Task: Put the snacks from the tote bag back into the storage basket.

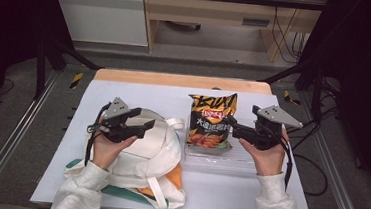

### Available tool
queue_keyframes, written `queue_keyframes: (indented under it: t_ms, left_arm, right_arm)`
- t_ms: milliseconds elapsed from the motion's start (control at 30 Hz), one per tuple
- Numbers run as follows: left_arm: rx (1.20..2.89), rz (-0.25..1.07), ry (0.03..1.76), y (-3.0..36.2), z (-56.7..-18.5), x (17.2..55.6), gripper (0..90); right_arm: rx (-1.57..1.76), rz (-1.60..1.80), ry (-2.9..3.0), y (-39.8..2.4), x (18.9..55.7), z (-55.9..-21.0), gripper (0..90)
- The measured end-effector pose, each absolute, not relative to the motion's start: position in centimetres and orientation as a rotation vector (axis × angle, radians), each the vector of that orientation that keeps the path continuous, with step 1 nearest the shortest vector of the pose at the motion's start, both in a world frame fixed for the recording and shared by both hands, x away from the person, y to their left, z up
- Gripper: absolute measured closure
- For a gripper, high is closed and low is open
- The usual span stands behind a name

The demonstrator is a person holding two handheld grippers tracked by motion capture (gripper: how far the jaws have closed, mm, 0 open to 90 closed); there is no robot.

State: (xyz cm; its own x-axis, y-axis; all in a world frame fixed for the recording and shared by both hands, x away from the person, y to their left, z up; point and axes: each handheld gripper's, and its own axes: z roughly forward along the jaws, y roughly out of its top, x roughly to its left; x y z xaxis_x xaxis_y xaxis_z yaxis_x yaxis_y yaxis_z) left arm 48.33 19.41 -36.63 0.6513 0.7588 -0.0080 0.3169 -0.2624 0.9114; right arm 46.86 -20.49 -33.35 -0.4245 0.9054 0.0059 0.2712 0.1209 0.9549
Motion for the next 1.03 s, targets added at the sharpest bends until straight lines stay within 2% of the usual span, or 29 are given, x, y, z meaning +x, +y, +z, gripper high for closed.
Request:
queue_keyframes:
  t_ms: [1033]
  left_arm:
    - [1.784, 0.675, 1.061, 30.7, -41.0, 43.8, 32.7]
  right_arm:
    - [1.191, 1.191, 1.8, -24.7, 42.5, -38.7, 12.2]
